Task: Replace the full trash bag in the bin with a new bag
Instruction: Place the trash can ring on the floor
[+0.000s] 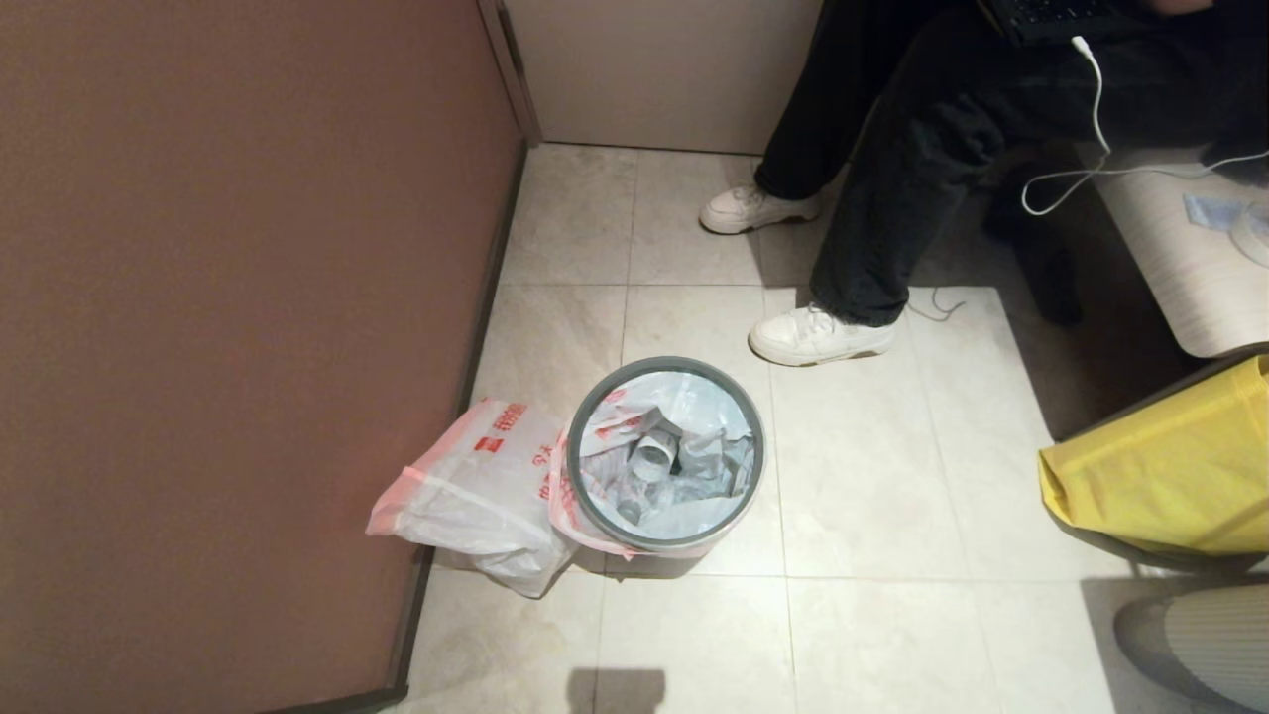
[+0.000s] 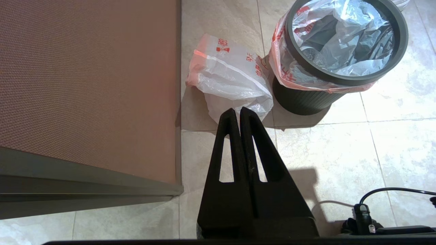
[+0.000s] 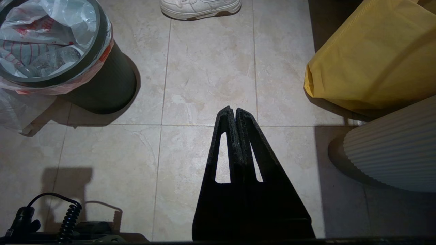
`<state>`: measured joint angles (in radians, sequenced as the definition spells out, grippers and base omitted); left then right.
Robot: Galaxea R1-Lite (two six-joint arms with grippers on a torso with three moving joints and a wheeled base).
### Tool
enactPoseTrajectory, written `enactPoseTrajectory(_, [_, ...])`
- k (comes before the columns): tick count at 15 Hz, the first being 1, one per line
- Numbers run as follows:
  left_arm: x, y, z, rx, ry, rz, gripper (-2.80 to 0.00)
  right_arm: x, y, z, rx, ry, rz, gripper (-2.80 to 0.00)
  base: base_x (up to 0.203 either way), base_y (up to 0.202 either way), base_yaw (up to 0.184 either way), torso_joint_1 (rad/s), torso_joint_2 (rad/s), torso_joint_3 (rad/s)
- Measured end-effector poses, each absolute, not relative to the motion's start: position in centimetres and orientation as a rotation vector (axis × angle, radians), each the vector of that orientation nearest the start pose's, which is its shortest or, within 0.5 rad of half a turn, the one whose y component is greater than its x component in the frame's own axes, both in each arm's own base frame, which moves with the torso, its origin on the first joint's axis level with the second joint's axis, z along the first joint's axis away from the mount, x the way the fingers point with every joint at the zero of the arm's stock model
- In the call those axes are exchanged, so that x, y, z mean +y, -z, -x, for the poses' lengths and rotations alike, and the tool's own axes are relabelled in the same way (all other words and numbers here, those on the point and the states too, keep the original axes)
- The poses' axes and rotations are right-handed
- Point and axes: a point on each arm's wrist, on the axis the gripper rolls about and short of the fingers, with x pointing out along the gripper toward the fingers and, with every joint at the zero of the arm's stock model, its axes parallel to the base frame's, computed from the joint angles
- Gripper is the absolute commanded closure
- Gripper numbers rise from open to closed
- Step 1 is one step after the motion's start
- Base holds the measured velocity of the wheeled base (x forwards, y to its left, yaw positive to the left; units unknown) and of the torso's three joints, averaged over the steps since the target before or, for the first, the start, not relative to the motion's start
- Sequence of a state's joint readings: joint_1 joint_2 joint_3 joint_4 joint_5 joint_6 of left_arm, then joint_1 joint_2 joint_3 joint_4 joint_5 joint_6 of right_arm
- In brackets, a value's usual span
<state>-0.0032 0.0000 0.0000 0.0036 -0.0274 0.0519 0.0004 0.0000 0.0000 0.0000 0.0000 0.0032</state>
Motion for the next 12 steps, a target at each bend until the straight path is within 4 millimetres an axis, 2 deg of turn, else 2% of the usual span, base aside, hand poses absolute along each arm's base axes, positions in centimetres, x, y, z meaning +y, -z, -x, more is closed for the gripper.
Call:
enactPoseTrajectory(9, [-0.1, -7.5, 2.3, 0.003, 0.031, -0.052, 0.0, 0.0, -7.5, 2.3, 0.016, -0.001, 0.022, 0.0, 0.0, 0.0, 0.0, 0.0, 0.0, 0.0])
enactPoseTrajectory(12, [-0.1, -7.5, 2.3, 0.003, 0.031, -0.052, 0.0, 0.0, -8.7, 2.6, 0.02, -0.007, 0.056, 0.0, 0.0, 0.0, 0.0, 0.0, 0.0, 0.0])
